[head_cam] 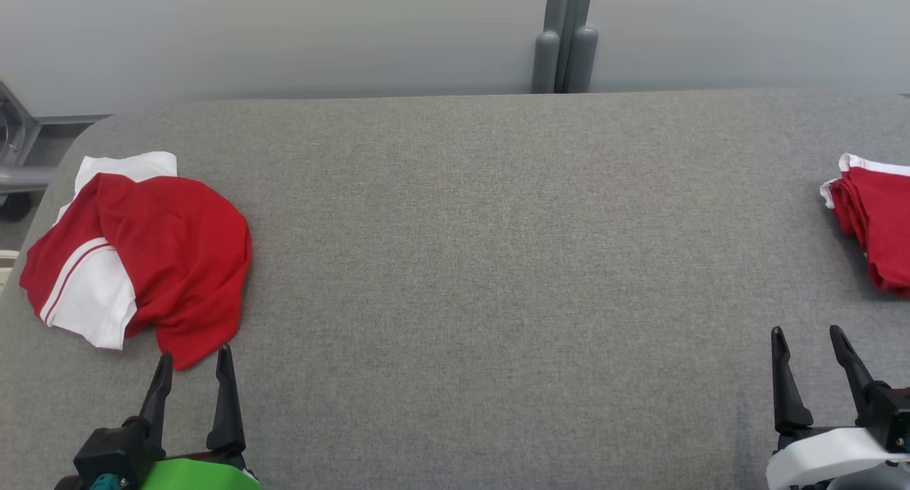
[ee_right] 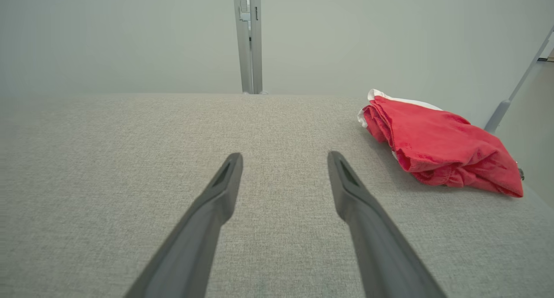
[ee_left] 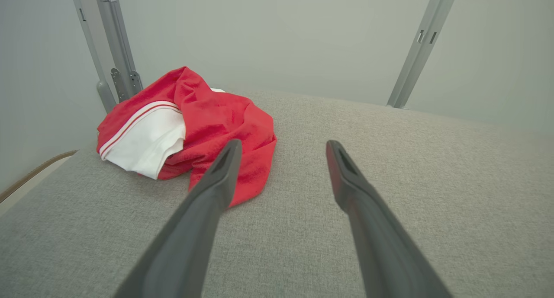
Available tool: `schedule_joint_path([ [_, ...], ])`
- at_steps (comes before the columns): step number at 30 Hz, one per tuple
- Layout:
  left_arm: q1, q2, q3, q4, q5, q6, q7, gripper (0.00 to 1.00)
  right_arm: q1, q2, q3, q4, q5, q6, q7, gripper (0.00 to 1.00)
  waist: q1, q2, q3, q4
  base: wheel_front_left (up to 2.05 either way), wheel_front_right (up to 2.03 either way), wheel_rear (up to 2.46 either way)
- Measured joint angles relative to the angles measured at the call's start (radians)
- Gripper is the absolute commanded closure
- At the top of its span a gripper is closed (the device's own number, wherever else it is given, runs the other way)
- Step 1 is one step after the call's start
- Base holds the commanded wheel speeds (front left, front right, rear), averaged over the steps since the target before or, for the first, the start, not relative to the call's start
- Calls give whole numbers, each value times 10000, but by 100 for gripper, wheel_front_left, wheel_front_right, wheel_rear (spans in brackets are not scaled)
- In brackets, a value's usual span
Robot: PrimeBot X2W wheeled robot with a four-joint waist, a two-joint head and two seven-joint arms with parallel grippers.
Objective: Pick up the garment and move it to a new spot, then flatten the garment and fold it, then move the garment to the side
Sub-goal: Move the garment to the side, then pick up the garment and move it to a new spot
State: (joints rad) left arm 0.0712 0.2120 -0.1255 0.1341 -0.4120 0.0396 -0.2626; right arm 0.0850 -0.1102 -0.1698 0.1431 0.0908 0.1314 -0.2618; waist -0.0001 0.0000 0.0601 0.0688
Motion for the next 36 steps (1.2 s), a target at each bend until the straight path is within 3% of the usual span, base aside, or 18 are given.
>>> schedule_joint_path([
  [8, -32, -378, 487, 180, 485, -537, 0, 0, 72, 109, 117, -59, -173, 0, 0, 0, 0, 0, 0, 59, 0, 0, 0],
  [15, -31, -740, 976, 119, 717, -746, 0, 0, 67, 58, 322, -198, -240, 0, -4, 0, 0, 0, -76, 485, 0, 0, 0],
  [22, 338, -951, 1356, 88, 918, -880, -13, 0, 78, 61, 721, -155, -236, 0, -10, 0, 0, 0, -248, 1503, 0, 0, 0],
  [29, 891, -995, 1981, -278, 959, -790, -17, 0, -262, 84, 1923, 188, -222, 0, -10, 0, 0, 0, -470, 2785, 0, 0, 0],
  [36, 1029, -997, 2226, -474, 982, -834, -17, 0, -556, 123, 2499, 407, -119, 0, -10, 0, 0, 0, -650, 3923, 0, 0, 0],
])
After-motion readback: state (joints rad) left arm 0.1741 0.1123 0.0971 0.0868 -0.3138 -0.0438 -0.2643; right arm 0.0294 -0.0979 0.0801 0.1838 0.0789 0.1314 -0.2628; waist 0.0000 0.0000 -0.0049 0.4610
